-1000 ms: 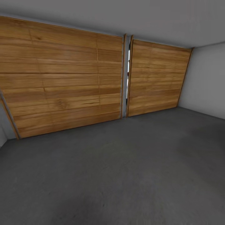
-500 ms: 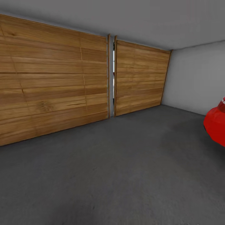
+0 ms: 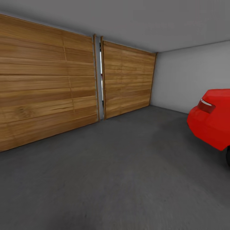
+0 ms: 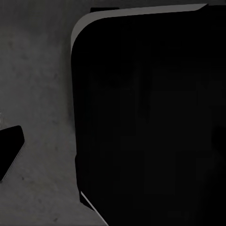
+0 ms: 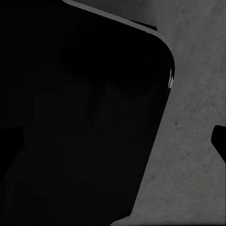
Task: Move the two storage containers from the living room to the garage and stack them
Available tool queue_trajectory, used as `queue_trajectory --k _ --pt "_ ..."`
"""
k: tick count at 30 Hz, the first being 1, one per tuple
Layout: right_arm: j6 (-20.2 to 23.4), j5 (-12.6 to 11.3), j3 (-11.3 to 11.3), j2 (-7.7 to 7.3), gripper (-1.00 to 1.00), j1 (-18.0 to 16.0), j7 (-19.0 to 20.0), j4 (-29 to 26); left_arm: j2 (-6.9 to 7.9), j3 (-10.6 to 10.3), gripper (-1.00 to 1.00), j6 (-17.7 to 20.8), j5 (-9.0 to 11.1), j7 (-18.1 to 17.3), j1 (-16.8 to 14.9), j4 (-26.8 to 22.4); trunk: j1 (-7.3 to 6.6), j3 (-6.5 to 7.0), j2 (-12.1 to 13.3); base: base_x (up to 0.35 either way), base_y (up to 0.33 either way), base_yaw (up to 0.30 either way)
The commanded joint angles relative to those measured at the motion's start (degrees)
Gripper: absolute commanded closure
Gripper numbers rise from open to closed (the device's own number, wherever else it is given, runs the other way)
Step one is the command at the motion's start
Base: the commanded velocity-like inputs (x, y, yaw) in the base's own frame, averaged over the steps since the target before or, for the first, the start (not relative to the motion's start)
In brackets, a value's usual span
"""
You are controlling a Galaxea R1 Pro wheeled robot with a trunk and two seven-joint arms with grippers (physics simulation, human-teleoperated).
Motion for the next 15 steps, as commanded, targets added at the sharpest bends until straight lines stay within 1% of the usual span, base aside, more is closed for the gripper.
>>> queue_trajectory --k 1,15 --pt "-0.22 -0.6 0.47 0.01 -1.0 -0.01 0.02 0.04 0.01 -0.02 -1.0 -0.08 0.01 0.01 -0.01 -0.01 0.0 -0.04 -0.02 0.0 0.0 -0.285" --pt "-0.22 -0.62 0.47 0.01 -1.0 -0.01 0.02 0.03 0.01 -0.02 -1.0 -0.08 0.01 0.01 -0.01 -0.01 0.0 -0.04 -0.02 0.0 0.0 -0.285"
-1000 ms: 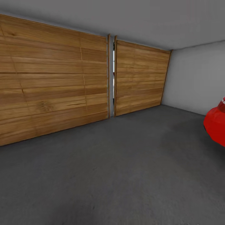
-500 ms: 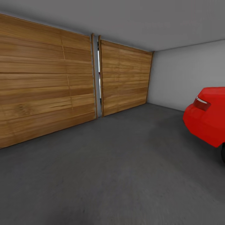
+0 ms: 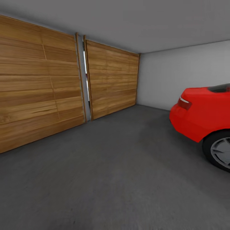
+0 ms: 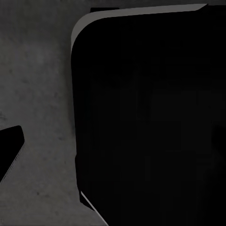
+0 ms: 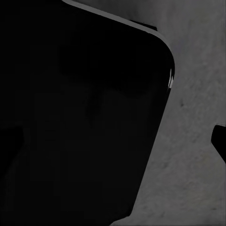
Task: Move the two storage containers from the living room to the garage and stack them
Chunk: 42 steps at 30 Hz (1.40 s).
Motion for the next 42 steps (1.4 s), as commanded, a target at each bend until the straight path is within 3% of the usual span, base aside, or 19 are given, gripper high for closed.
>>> queue_trajectory --k 1,42 --pt "-0.22 -0.6 0.47 0.01 -1.0 -0.01 0.02 0.04 0.01 -0.02 -1.0 -0.08 0.01 0.01 -0.01 -0.01 0.0 -0.04 -0.02 0.0 0.0 -0.285" --pt "-0.22 -0.59 0.47 0.01 -1.0 -0.01 0.02 0.04 0.01 -0.02 -1.0 -0.08 0.01 0.01 -0.01 -0.01 0.0 -0.04 -0.02 0.0 0.0 -0.285"
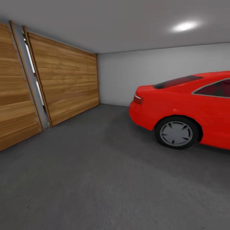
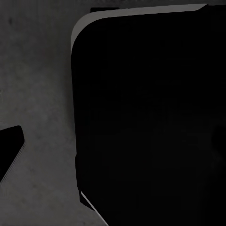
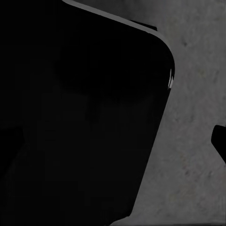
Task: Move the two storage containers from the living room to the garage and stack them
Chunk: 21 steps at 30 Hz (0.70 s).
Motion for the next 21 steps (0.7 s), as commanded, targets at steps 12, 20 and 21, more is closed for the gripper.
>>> queue_trajectory --k 12,20,21 --pt "-0.22 -0.6 0.47 0.01 -1.0 -0.01 0.02 0.04 0.01 -0.02 -1.0 -0.06 0.01 0.01 -0.01 -0.01 0.0 -0.04 -0.02 0.0 0.0 -0.285" --pt "-0.22 -0.6 0.47 0.01 -1.0 -0.01 0.02 0.04 0.01 -0.02 -1.0 -0.07 0.01 0.01 -0.01 -0.01 0.0 -0.04 -0.02 0.0 0.0 -0.285" --pt "-0.22 -0.6 0.47 0.01 -1.0 -0.01 0.02 0.04 0.01 -0.02 -1.0 -0.07 0.01 0.01 -0.01 -0.01 0.0 -0.04 -0.02 0.0 0.0 -0.285"
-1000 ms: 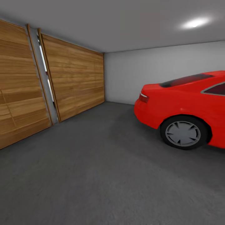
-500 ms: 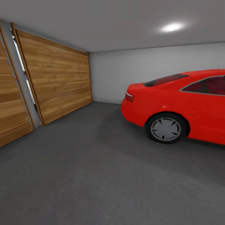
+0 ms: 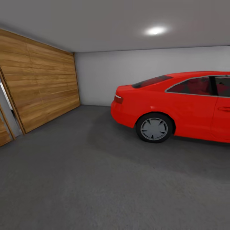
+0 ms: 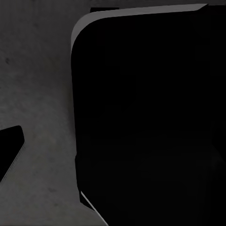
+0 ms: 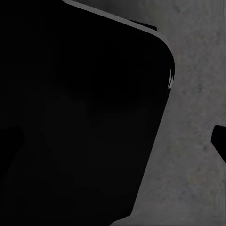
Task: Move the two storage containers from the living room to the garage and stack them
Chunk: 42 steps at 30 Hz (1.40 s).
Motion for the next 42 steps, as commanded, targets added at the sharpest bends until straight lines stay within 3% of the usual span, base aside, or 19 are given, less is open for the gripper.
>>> queue_trajectory --k 1,42 --pt "-0.22 -0.6 0.47 0.01 -1.0 -0.01 0.02 0.04 0.01 -0.02 -1.0 -0.06 0.01 0.01 -0.01 -0.01 0.0 -0.04 -0.02 0.0 0.0 -0.285" --pt "-0.22 -0.6 0.47 0.01 -1.0 -0.01 0.04 0.04 0.01 -0.02 -1.0 -0.07 0.01 0.01 -0.01 -0.01 0.0 -0.04 -0.02 0.0 0.0 -0.285"
